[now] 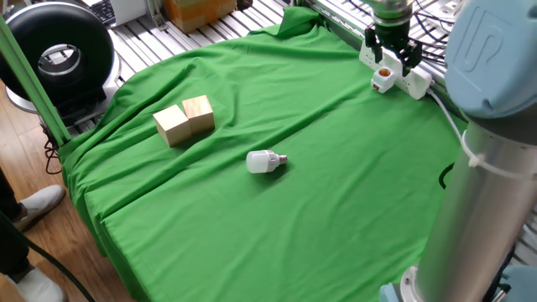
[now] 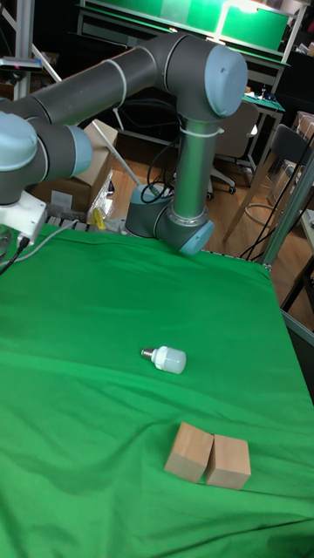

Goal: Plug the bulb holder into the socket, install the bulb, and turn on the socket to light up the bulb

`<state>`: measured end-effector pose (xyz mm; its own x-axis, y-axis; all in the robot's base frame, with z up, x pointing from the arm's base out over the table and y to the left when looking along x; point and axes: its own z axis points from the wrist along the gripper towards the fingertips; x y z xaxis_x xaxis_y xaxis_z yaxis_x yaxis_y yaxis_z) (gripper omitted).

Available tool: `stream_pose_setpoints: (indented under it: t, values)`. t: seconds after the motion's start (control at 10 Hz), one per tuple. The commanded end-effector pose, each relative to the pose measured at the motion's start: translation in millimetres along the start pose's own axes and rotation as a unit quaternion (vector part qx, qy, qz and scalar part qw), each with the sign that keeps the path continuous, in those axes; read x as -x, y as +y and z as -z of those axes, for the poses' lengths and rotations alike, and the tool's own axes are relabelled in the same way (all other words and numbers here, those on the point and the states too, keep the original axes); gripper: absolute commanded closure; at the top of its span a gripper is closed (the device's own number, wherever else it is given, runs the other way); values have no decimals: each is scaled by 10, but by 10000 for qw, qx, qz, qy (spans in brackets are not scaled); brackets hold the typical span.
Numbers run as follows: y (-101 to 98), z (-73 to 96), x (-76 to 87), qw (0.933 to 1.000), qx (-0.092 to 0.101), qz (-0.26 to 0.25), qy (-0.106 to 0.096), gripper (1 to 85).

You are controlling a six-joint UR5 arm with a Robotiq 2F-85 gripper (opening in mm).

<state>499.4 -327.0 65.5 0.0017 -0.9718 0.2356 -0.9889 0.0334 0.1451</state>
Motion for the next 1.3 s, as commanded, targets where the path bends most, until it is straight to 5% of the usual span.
stream_pose_setpoints:
  t: [0.0,0.3,0.6,0.9,1.1,1.2]
  values:
    - [4,174,227,9994,24,-225,-267,113]
    - [-163,160,282,9995,-157,-70,-260,150]
    - [-163,231,447,9988,-109,-290,-379,173]
    - [-144,317,699,9927,-66,-926,-771,287]
    - [-125,412,857,9869,-46,-1344,-894,493]
    - [-121,467,1000,9829,-8,-1492,-1077,510]
